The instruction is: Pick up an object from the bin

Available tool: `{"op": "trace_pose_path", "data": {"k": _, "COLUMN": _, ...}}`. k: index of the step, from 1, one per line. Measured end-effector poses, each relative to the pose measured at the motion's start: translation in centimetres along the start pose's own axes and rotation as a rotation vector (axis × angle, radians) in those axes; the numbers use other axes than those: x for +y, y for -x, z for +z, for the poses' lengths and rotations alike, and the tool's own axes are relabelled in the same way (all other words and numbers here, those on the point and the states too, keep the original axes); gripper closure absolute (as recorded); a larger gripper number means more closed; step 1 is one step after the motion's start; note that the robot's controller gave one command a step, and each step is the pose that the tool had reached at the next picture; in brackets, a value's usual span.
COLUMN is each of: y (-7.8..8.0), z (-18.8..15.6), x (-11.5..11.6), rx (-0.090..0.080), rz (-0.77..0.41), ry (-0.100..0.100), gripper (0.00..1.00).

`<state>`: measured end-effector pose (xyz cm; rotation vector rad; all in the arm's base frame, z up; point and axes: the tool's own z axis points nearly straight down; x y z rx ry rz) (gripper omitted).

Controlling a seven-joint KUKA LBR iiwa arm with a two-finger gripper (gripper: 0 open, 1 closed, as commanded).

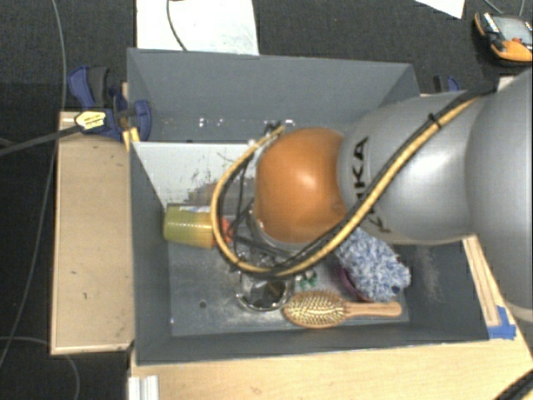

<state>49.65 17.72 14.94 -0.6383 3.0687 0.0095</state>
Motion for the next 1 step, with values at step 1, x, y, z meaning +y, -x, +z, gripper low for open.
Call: {"op": "trace_pose_path", "data": {"k": 1, "y": 0.06, "z": -1.41, "x": 0.0, "rx": -0.003, "rz": 0.003, "ry": 0.0, "gripper": 1.0}}
